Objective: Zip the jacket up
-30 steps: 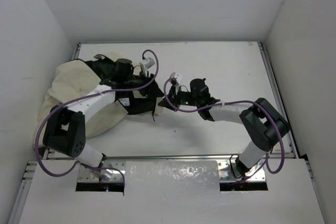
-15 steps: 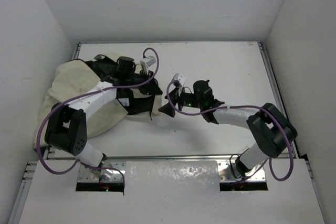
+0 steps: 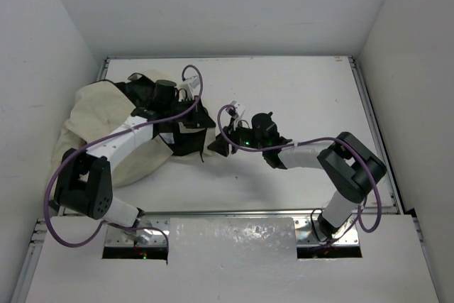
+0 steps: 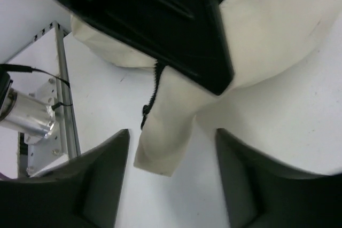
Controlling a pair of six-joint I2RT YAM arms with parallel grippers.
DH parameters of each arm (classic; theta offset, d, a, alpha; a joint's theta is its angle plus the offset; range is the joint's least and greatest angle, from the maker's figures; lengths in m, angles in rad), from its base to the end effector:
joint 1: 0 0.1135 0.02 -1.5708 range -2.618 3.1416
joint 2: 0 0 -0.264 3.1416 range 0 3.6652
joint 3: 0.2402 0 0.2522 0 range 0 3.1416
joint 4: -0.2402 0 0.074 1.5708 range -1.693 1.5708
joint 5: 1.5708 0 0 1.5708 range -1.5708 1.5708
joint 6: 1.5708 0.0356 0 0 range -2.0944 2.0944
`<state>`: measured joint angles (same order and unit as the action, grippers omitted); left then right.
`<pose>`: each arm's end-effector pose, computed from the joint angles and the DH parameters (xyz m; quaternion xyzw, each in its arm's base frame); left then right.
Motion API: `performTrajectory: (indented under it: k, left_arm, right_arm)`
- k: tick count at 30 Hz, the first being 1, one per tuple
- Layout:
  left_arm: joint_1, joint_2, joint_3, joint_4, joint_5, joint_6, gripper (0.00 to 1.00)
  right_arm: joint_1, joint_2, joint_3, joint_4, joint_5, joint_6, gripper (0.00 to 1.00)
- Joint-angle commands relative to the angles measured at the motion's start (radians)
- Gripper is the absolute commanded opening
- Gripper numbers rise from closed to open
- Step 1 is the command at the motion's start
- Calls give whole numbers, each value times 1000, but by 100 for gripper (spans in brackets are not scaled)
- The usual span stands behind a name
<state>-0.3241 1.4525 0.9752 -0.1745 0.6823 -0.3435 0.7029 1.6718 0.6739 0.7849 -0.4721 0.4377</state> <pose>0.2912 -0.1215 0.2548 0.1402 0.8460 -0.4203 0.2966 0.2437 0.2277 0.1805 -0.2456 0.7306 0.4828 0.4156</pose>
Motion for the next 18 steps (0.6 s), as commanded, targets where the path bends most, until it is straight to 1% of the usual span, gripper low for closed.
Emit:
performTrajectory:
  k: [1, 3, 4, 6, 7, 8, 9, 10, 12, 13, 15, 16, 18]
  left_arm:
    - [7, -21, 8, 72, -23, -54, 0]
    - [7, -24, 13, 67, -44, -23, 0]
    - [7, -30, 19, 58, -56, -9, 0]
    - [7, -34, 20, 52, -69, 32, 0]
    - [7, -34, 20, 53, -69, 43, 3]
    - [5, -35, 19, 58, -53, 78, 8]
    - [3, -38, 20, 56, -55, 105, 19]
    - [3, -43, 22, 55, -66, 129, 25]
    - [3, -53, 32, 12, -84, 248, 35]
    - [3, -57, 37, -6, -84, 333, 37]
    - [3, -69, 43, -46, -75, 417, 41]
    - [5, -72, 40, -71, -64, 461, 41]
    - [3, -80, 22, -79, -30, 480, 41]
  right_arm:
    - [3, 40, 61, 80, 21, 73, 40]
    - [3, 48, 58, 115, 10, 79, 18]
    - [3, 48, 55, 119, 9, 76, 0]
    - [3, 48, 55, 117, 10, 61, 0]
    - [1, 48, 55, 119, 9, 58, 0]
    - [3, 49, 56, 122, 4, 55, 0]
    - [1, 48, 61, 119, -5, 47, 0]
    - [0, 48, 64, 116, -11, 44, 0]
    - [-3, 39, 75, 73, -20, 23, 0]
    - [-5, 32, 78, 59, -26, 15, 0]
    - [-6, 14, 82, 21, -30, -11, 0]
    - [-6, 9, 85, 10, -33, -22, 0]
    - [-6, -3, 95, -18, -39, -40, 0]
